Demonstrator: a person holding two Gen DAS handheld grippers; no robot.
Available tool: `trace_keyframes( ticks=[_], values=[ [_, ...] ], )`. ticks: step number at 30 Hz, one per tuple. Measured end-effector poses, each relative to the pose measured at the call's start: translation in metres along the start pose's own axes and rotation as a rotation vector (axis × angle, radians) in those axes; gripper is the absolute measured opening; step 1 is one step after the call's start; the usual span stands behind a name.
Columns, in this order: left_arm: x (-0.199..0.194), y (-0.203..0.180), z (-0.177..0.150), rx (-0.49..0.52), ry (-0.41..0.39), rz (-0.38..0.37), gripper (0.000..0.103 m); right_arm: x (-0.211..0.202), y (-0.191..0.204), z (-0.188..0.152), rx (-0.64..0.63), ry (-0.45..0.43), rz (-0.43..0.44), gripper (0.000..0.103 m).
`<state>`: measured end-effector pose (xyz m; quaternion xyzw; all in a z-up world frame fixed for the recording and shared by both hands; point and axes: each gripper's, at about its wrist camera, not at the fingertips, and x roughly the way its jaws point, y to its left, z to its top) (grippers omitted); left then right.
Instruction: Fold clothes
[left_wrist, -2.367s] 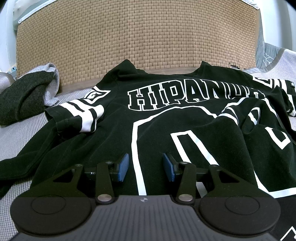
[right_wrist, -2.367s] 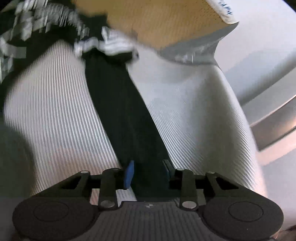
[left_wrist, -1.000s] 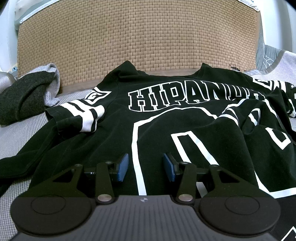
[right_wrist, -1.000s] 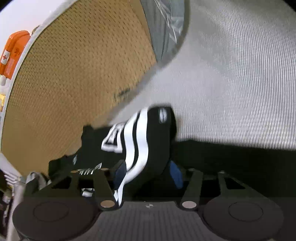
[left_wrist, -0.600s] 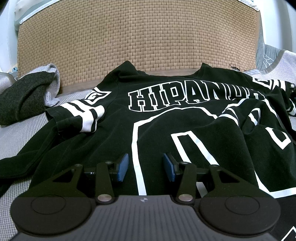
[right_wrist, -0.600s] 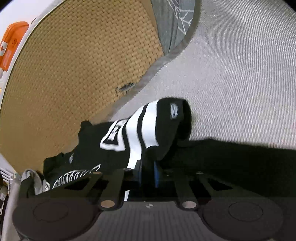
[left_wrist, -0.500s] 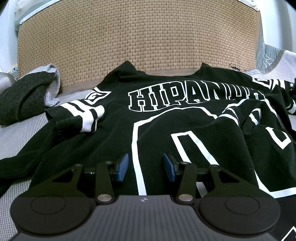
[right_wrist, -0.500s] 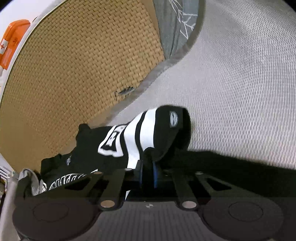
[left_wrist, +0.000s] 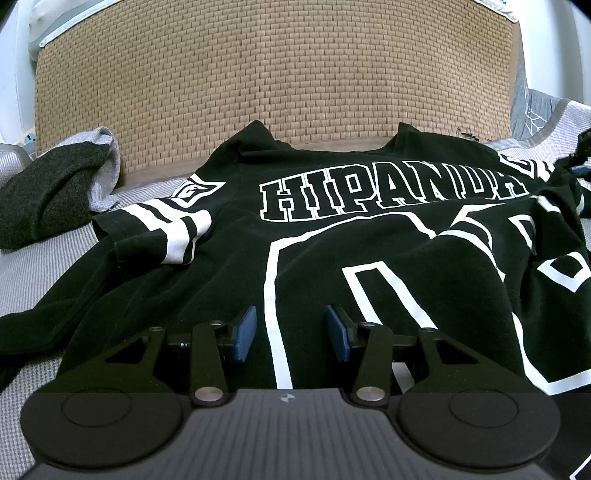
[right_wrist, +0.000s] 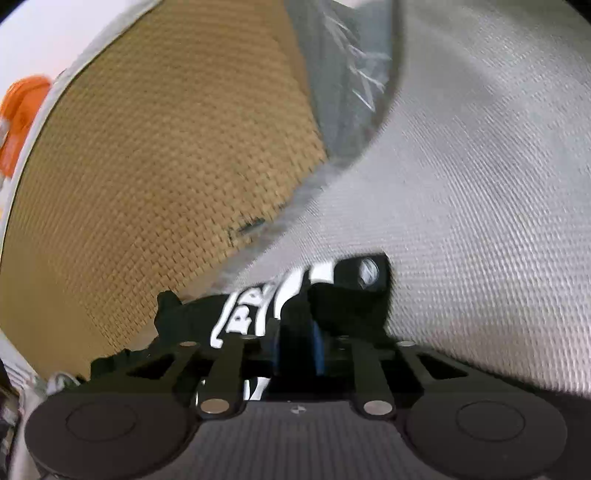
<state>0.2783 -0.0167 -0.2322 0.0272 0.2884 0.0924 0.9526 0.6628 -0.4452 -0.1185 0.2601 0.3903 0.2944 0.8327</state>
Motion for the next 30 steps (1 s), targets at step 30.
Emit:
trace_keyframes(
  ticks=[30],
  values=[
    [0.004, 0.008, 0.018, 0.095, 0.103, -0.064, 0.055, -0.06, 0.143, -0.183, -0.823, 0.017, 0.015, 0.06]
  ],
)
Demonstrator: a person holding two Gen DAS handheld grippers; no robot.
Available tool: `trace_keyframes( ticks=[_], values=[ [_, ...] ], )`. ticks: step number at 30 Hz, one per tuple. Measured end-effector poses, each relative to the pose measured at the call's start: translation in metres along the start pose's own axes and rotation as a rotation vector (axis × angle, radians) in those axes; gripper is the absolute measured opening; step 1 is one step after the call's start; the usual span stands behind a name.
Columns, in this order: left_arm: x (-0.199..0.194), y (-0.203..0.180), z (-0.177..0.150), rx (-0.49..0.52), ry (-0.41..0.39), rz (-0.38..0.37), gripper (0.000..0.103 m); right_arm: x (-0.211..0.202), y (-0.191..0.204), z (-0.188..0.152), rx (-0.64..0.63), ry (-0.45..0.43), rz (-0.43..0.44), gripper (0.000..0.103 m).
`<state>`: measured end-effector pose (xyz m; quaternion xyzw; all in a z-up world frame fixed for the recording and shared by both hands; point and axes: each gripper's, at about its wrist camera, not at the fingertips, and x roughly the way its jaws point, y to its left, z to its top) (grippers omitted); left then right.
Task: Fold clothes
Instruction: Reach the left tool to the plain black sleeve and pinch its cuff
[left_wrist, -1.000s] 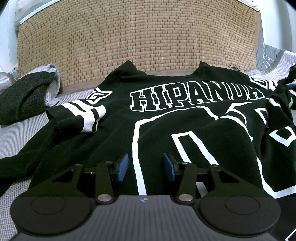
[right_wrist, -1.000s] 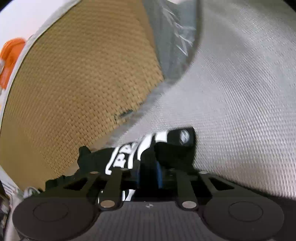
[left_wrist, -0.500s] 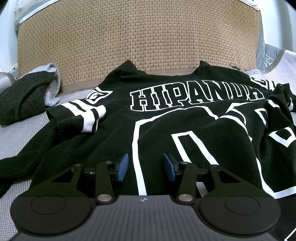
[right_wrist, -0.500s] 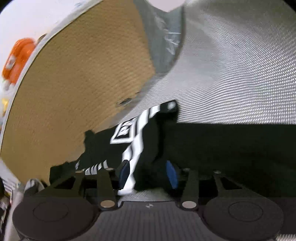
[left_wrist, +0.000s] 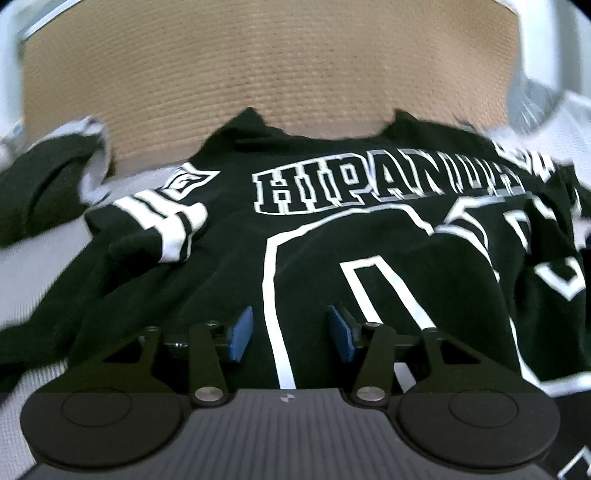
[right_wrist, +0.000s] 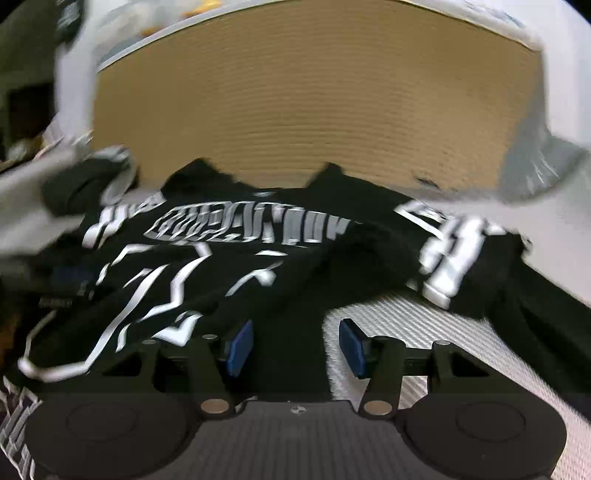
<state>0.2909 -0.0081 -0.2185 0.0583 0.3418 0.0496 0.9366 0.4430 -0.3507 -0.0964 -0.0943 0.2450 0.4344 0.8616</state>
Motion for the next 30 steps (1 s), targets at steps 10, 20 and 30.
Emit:
trace_keyframes(
  ticks=[10, 20, 30],
  values=[
    [-0.024, 0.054, 0.042, 0.204, 0.068, 0.133, 0.076, 0.01, -0.003, -0.005, -0.01, 0.059, 0.013, 0.064],
    [-0.04, 0.107, 0.044, 0.45, 0.169, 0.071, 0.08, 0.011, -0.001, -0.008, -0.035, 0.052, 0.001, 0.066],
    [-0.032, 0.137, 0.0, 0.436, 0.288, 0.066, 0.073, 0.013, 0.002, -0.01, -0.049, 0.048, -0.011, 0.068]
  ],
)
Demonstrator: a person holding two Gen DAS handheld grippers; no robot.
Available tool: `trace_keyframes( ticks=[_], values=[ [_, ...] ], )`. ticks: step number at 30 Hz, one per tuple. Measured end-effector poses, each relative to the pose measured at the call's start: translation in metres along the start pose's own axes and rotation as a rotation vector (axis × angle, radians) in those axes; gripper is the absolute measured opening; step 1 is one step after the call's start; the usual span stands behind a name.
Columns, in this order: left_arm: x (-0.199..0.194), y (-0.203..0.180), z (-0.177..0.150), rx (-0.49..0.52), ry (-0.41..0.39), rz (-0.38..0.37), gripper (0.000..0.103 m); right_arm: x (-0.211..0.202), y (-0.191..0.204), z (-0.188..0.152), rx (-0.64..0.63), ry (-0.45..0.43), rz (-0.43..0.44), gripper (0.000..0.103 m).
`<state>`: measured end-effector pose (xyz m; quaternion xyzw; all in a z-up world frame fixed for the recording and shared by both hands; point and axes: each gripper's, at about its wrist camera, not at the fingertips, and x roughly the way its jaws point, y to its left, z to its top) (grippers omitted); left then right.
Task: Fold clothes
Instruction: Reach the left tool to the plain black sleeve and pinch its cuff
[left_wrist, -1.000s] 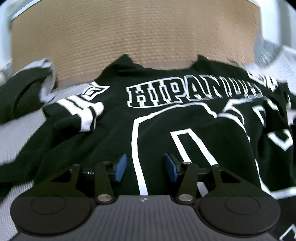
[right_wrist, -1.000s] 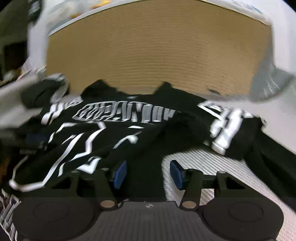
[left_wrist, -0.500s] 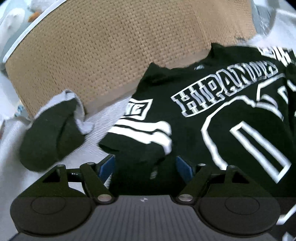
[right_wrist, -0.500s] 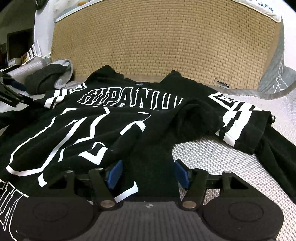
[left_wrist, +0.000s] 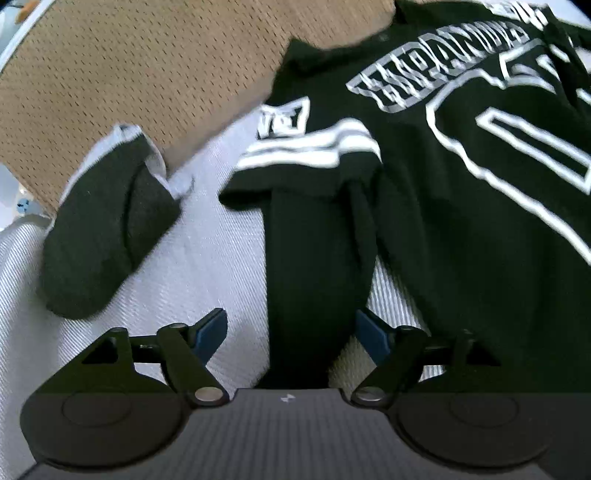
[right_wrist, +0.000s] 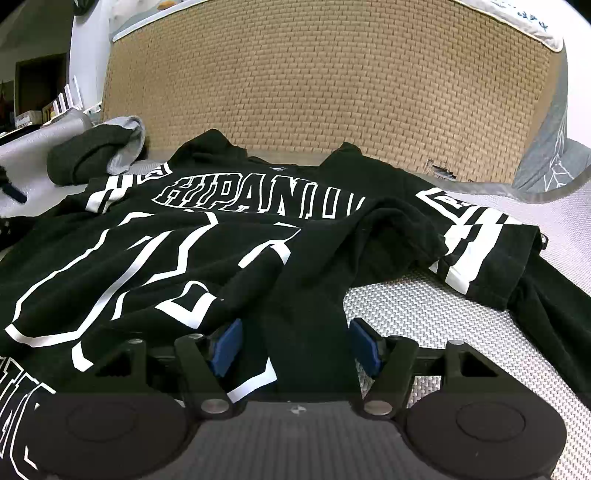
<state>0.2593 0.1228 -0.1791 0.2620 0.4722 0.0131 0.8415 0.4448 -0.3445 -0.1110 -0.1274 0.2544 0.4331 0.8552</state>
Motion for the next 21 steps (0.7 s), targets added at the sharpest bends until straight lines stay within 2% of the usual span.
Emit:
trace_keyframes(
  ticks=[2, 4, 6, 7, 10, 11, 16, 21],
  values=[
    [0.0, -0.002, -0.005, 0.011, -0.009, -0.009, 0.071, 0.0, 0.0, 0.0, 0.0, 0.0, 0.0, 0.068],
    [0.001, 0.003, -0.006, -0.02, -0.007, -0.048, 0.056, 0.0, 0.0, 0.0, -0.001, 0.0, -0.001, 0.068],
    [0.002, 0.006, -0.005, -0.024, 0.006, -0.044, 0.017, 0.0, 0.0, 0.0, -0.002, 0.0, -0.002, 0.068],
    [0.002, 0.005, -0.005, -0.006, 0.005, -0.031, 0.013, 0.0, 0.0, 0.0, -0.002, 0.0, -0.002, 0.068],
    [-0.004, 0.011, -0.005, 0.022, -0.025, 0.041, 0.01, 0.001, 0.0, 0.0, -0.003, 0.001, -0.002, 0.068],
    [-0.008, 0.016, -0.006, 0.003, -0.049, 0.057, 0.009, 0.001, 0.0, 0.0, -0.004, 0.0, -0.001, 0.068],
    [-0.037, 0.053, 0.0, -0.108, -0.124, 0.058, 0.009, 0.001, -0.002, -0.001, -0.001, 0.0, 0.003, 0.068],
    [-0.064, 0.069, 0.013, -0.119, -0.192, 0.114, 0.01, 0.002, -0.002, -0.001, -0.001, 0.0, 0.004, 0.068]
  ],
)
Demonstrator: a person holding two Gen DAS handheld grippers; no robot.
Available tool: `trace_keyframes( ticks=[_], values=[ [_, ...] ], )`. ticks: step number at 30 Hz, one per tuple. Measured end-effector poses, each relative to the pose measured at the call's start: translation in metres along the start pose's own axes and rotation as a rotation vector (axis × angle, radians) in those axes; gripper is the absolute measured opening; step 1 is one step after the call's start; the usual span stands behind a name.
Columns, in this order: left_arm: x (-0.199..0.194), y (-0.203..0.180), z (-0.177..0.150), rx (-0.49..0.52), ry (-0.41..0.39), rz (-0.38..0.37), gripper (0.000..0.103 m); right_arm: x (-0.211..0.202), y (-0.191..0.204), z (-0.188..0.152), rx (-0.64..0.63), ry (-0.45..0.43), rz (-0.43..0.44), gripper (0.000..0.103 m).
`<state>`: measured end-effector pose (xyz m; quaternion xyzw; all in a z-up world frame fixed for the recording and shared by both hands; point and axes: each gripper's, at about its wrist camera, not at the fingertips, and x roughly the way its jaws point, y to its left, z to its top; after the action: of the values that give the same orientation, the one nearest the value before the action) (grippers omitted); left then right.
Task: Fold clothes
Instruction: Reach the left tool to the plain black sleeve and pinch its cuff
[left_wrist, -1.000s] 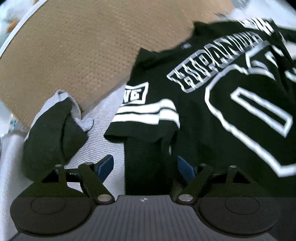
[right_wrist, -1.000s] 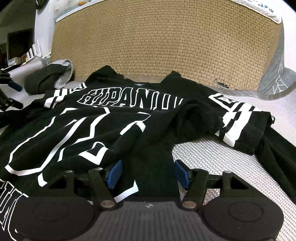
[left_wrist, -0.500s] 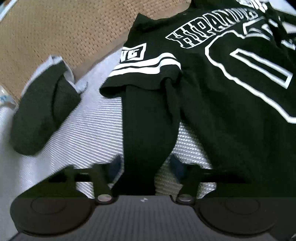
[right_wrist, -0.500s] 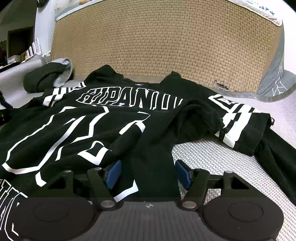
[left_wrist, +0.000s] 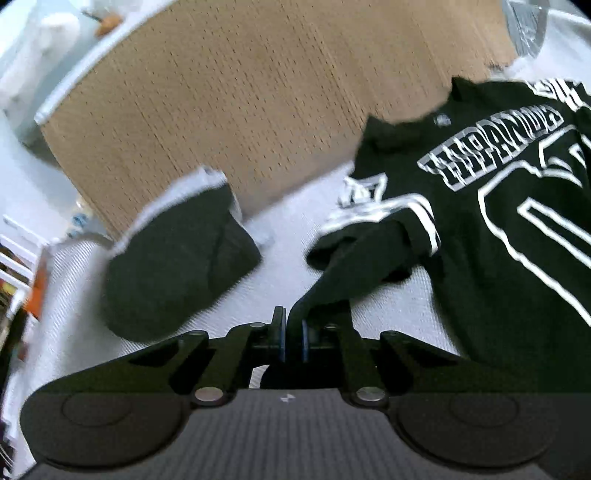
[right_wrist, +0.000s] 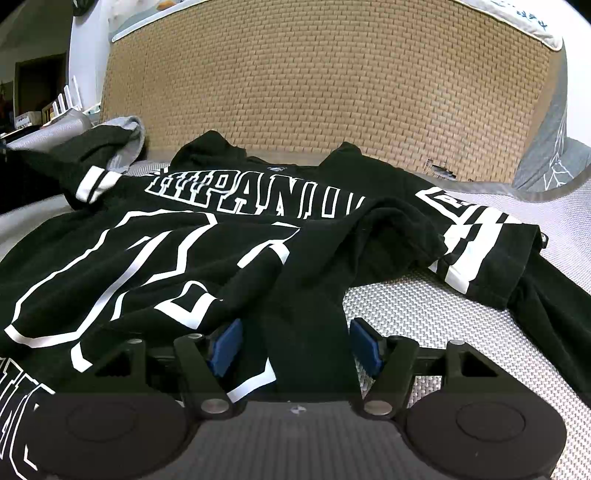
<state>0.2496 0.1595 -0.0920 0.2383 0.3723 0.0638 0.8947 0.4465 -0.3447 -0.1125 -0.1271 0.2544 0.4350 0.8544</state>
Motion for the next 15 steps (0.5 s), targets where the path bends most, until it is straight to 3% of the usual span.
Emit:
trace_keyframes(
  ticks=[3, 5, 6, 8, 15],
  values=[
    [-0.003, 0.002, 0.006, -0.045, 0.013, -0.052, 0.013, 0.0, -0.001, 0.0, 0.0, -0.001, 0.001, 0.068],
    [-0.002, -0.007, 0.0, -0.007, 0.024, -0.063, 0.017, 0.0, -0.001, 0.0, -0.001, -0.001, 0.001, 0.068],
    [0.0, -0.015, -0.006, 0.025, 0.034, -0.077, 0.03, 0.0, 0.0, 0.0, -0.002, -0.001, 0.0, 0.068],
    [0.004, -0.024, -0.019, 0.042, 0.062, -0.112, 0.046, 0.0, 0.0, 0.0, -0.002, -0.001, 0.0, 0.068],
    [0.012, -0.018, -0.061, -0.031, 0.161, -0.196, 0.047, 0.0, -0.001, 0.0, -0.005, -0.002, 0.0, 0.068]
  ],
)
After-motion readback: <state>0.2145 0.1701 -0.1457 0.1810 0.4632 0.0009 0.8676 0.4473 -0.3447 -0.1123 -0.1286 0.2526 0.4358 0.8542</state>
